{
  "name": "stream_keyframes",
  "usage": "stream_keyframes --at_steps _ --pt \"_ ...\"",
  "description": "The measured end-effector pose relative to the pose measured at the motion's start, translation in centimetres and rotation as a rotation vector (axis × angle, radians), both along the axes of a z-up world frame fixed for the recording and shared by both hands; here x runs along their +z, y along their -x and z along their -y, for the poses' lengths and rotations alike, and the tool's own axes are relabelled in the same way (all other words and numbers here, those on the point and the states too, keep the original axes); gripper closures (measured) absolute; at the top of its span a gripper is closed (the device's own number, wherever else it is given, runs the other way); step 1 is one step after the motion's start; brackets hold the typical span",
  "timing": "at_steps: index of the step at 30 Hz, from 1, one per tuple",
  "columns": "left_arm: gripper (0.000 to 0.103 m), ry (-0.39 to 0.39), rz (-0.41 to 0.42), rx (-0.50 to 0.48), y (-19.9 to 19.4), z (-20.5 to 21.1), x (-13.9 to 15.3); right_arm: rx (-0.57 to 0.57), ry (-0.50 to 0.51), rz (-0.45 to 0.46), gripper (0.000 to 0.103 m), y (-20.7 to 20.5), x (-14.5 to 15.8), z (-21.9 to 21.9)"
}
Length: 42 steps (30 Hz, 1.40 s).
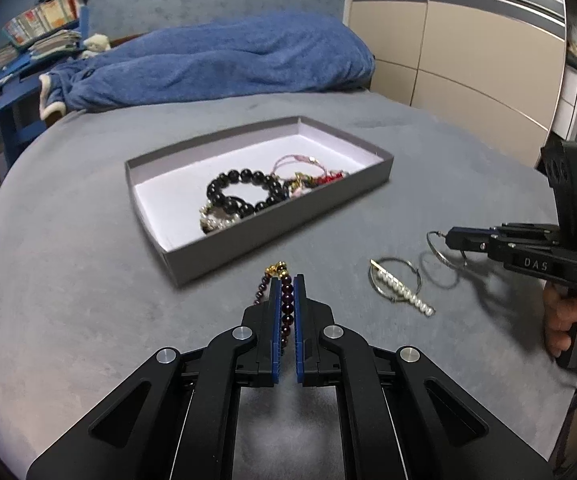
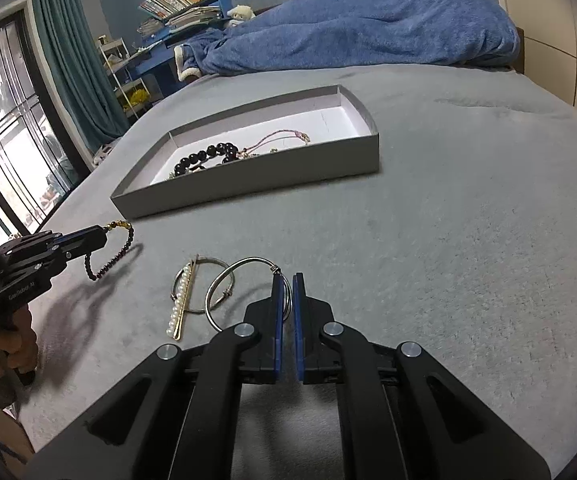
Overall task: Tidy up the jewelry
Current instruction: 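Carry the garnet bracelet to the box with the left tool while the right tool carries the hoop, then release the garnet bracelet into the box with the left tool while the right tool releases the hoop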
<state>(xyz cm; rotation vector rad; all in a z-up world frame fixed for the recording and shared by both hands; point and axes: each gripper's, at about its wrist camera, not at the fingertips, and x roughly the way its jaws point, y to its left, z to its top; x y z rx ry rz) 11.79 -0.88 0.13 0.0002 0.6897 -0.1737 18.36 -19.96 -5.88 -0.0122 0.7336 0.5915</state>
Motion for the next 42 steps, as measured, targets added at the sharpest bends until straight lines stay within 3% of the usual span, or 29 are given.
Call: stream_keyframes --at_steps 15,26,33,42 --pt "0.097 0.031 0.093 0.004 -1.3 -0.3 4.2 0.002 -0.103 0.048 0.098 -1.2 4.2 1.3" --pt "0.097 0.121 0.151 0.092 -5.1 -2.5 6.3 0.029 -0.067 0.053 0.098 -3.6 5.3 -0.5" --pt "0.097 0.135 0.134 0.119 -8.8 -2.5 4.8 0.065 -0.041 0.063 0.099 -4.7 6.0 -2.8" --pt "0.097 0.124 0.021 0.175 -12.1 -3.5 0.5 0.100 -0.022 0.073 0.099 -7.0 6.6 -5.6"
